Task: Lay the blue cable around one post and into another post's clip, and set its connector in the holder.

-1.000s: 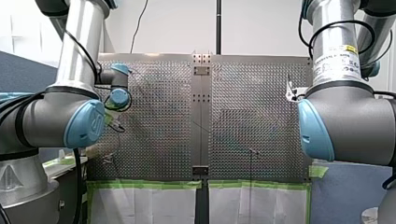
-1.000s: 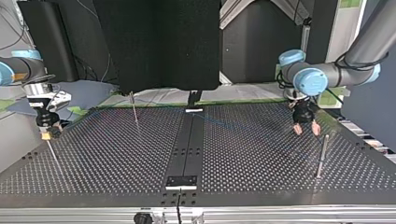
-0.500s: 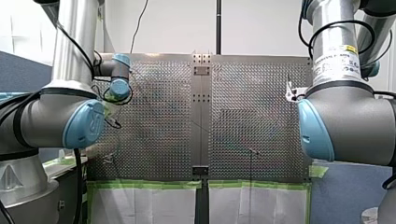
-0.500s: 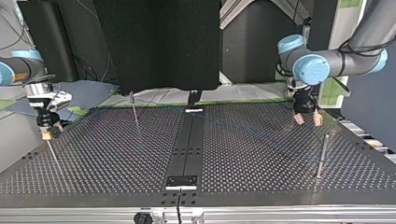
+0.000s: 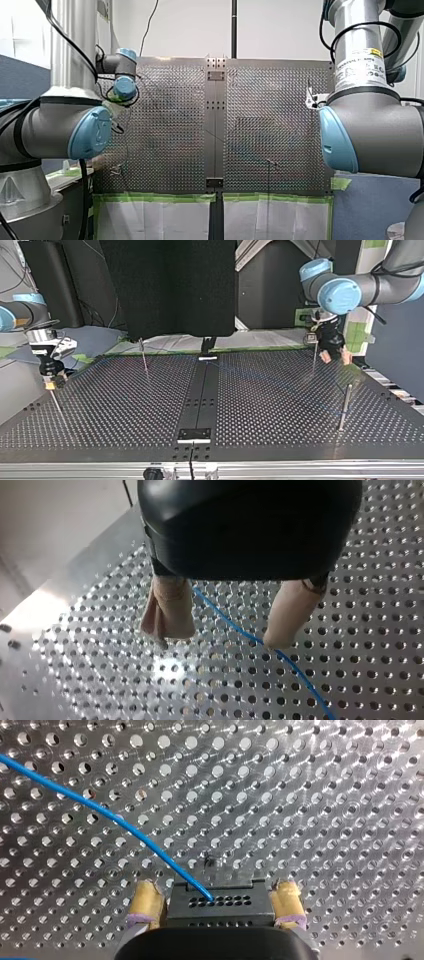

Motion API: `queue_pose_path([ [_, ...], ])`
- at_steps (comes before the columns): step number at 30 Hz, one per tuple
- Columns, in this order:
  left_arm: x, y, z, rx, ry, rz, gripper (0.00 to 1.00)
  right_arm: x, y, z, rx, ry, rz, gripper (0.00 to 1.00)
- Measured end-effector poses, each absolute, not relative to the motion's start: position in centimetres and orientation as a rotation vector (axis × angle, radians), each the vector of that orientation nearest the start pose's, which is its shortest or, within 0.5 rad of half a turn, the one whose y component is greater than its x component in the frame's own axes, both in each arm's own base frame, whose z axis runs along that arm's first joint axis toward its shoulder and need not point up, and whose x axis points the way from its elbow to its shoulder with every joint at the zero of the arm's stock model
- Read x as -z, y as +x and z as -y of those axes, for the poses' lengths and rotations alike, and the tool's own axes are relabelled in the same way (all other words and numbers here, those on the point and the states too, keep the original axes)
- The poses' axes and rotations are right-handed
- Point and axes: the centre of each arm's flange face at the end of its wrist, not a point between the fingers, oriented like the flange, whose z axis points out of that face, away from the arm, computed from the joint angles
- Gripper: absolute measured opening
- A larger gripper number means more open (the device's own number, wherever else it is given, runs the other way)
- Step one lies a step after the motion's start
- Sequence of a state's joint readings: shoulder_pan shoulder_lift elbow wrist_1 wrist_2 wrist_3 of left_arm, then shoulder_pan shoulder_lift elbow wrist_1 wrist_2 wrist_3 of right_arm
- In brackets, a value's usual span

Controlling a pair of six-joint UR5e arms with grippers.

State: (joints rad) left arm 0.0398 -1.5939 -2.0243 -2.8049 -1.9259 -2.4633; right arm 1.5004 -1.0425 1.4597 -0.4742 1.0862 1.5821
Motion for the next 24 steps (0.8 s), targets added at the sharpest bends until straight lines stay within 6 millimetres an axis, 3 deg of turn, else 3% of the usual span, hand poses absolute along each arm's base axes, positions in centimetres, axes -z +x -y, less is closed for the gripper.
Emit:
queue_pose_path([
  [11,-33.3,41.0,8.5,0.251,-0.914,-1.443,1.00,-27.6,13.3,67.7,-1.528,1.467,0.940,1.00],
  [24,-42.0,40.0,8.8,0.208,-0.770,-1.414,1.00,-27.6,13.4,67.7,-1.530,1.467,0.939,1.00],
])
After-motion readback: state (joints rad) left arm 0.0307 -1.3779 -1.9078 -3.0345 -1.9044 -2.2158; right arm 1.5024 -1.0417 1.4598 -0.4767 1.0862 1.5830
